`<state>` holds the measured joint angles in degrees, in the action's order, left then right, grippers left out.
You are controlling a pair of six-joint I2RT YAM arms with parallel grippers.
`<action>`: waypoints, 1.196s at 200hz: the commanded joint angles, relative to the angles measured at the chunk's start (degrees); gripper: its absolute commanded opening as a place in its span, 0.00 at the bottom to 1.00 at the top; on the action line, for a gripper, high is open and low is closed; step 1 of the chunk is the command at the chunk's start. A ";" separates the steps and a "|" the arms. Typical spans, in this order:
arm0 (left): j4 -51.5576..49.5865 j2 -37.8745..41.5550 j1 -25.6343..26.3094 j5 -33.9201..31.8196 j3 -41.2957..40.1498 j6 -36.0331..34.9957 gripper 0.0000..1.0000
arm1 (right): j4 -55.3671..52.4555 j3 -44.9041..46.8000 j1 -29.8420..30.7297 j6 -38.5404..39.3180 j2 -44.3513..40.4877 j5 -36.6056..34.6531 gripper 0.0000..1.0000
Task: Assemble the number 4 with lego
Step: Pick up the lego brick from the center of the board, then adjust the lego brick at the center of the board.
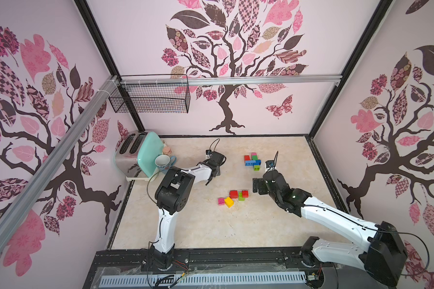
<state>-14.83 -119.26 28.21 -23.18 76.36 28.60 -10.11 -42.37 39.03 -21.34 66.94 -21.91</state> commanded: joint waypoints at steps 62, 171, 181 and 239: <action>3.09 28.57 -0.09 17.83 -20.35 -5.65 0.00 | 4.46 9.85 -2.51 2.45 -2.07 34.33 0.75; 8.75 42.02 6.52 22.40 -31.57 -18.45 0.00 | 18.27 6.32 -2.48 -5.11 17.14 33.42 0.02; 7.53 41.68 6.51 23.16 -31.23 -17.46 0.00 | 18.02 6.08 -2.55 -5.10 17.67 32.08 0.00; 8.83 40.71 7.27 44.89 -32.05 -28.85 0.00 | 11.61 4.10 -2.49 -1.85 16.53 30.05 0.00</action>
<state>-6.90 -78.30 34.94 11.53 45.60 6.83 6.04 -36.75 36.60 -25.50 83.83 8.93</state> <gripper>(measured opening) 0.298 0.041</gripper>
